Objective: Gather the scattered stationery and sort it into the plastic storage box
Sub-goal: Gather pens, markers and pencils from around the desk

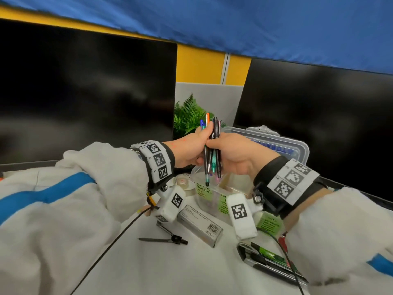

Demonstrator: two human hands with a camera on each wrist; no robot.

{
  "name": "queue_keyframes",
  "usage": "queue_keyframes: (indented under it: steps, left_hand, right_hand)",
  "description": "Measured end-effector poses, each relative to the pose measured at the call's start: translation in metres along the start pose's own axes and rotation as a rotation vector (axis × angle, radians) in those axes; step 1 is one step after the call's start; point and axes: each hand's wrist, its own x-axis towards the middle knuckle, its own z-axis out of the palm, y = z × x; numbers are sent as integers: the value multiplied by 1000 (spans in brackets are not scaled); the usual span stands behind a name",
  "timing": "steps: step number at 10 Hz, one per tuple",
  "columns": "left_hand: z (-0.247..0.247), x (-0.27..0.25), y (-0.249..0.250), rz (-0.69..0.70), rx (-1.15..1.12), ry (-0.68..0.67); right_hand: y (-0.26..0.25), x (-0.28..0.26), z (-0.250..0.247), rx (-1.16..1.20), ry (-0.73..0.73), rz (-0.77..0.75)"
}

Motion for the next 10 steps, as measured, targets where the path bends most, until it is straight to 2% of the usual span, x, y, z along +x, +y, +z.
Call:
queue_keyframes:
  steps: [1, 2, 3, 4, 5, 6, 8, 9, 10]
  left_hand:
    - [1, 11, 6, 39, 15, 43]
    - [0, 14, 13, 75, 57, 86]
    - [1, 10, 17, 87, 256, 112]
    - [0, -2, 11, 25, 490, 126]
    - [-12, -6, -8, -51, 746, 159]
    - [-16, -17, -27, -71, 895, 91]
    - [-1, -21, -52, -2, 816, 118]
    - [-2, -24, -55, -10, 778, 99]
    - [-4, -25, -54, -101, 640, 26]
  right_hand:
    - [-7, 2, -2, -3, -32, 44]
    - [-5, 8, -2, 117, -37, -9]
    - [5, 12, 1, 276, -4, -33]
    - [17, 22, 0, 398, 93, -17]
    - [24, 40, -4, 441, 308, 63]
    - [32, 49, 4, 324, 455, 139]
    - [49, 56, 20, -76, 224, 247]
    - [52, 60, 19, -121, 177, 280]
    - [54, 63, 18, -166, 171, 282]
